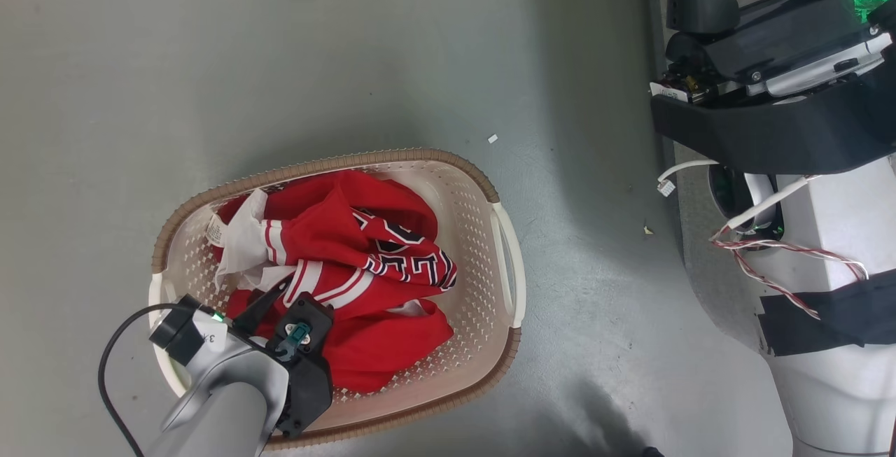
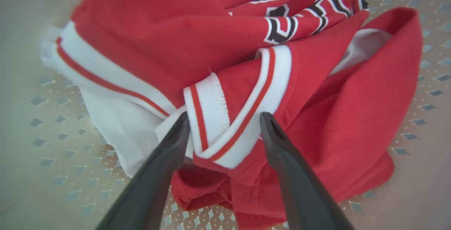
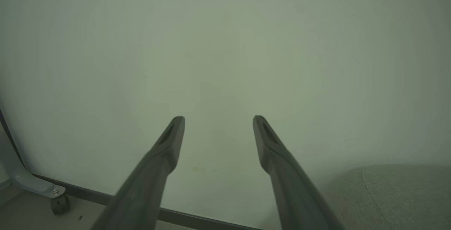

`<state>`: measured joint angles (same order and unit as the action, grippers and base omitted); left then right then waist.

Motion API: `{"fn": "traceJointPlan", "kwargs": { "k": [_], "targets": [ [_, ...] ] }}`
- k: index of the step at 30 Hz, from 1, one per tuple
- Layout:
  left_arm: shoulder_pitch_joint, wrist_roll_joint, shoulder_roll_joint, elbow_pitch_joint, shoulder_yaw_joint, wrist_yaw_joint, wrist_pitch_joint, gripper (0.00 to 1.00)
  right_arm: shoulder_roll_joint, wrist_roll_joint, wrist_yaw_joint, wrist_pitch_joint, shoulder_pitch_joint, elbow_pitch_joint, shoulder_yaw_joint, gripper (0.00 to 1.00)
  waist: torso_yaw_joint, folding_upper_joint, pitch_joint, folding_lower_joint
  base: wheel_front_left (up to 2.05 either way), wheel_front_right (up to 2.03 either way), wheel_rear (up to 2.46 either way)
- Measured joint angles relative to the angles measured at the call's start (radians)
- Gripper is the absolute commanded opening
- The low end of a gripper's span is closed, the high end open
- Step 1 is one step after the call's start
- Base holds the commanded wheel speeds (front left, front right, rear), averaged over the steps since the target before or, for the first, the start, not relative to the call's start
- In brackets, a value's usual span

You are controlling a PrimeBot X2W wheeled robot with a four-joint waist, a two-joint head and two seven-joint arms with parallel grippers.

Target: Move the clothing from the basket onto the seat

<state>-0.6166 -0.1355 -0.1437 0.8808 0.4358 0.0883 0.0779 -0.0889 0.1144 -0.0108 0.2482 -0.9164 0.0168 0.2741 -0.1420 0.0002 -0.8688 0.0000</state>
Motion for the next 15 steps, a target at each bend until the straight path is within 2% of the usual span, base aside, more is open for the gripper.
{"fn": "traceJointPlan", "kwargs": {
  "k": [2, 3, 4, 5, 6, 7, 15],
  "targets": [
    [-0.005, -0.001, 0.000, 0.020, 0.002, 0.000, 0.000, 0.97, 0.000, 0.001, 0.002, 0.000, 0.000, 0.009, -0.002, 1.00, -0.001, 0.0000, -0.003, 0.0001, 0.00, 0.00, 0.00],
    [-0.009, -0.001, 0.000, 0.027, 0.001, 0.000, 0.000, 0.63, 0.000, 0.001, 0.002, 0.000, 0.000, 0.014, -0.002, 1.00, 0.000, 0.0000, -0.003, 0.0000, 0.00, 0.00, 0.00],
    [-0.013, -0.001, 0.001, 0.032, 0.000, 0.000, 0.000, 0.44, 0.001, 0.002, 0.002, 0.000, 0.000, 0.015, -0.002, 1.00, 0.000, 0.0000, -0.003, 0.0000, 0.00, 0.00, 0.00],
    [-0.013, -0.001, 0.001, 0.032, 0.000, 0.000, 0.000, 0.30, 0.001, 0.002, 0.002, 0.000, 0.000, 0.015, -0.002, 1.00, 0.000, 0.0000, -0.003, 0.0000, 0.00, 0.00, 0.00],
    [-0.016, -0.001, 0.000, 0.038, -0.001, 0.000, 0.000, 0.11, 0.001, 0.003, 0.002, 0.001, 0.000, 0.016, -0.002, 1.00, 0.000, -0.0001, -0.003, 0.0000, 0.00, 0.00, 0.00],
    [-0.016, -0.001, 0.000, 0.044, -0.001, 0.000, 0.000, 0.00, 0.001, 0.004, 0.002, 0.001, 0.000, 0.016, -0.002, 1.00, 0.000, -0.0002, -0.003, 0.0000, 0.00, 0.00, 0.00],
    [-0.033, 0.009, 0.014, 0.061, -0.004, 0.006, 0.044, 0.00, 0.004, 0.009, 0.010, 0.001, 0.001, 0.036, -0.007, 1.00, -0.001, -0.0002, 0.003, 0.0000, 0.00, 0.00, 0.00]
  ]
}}
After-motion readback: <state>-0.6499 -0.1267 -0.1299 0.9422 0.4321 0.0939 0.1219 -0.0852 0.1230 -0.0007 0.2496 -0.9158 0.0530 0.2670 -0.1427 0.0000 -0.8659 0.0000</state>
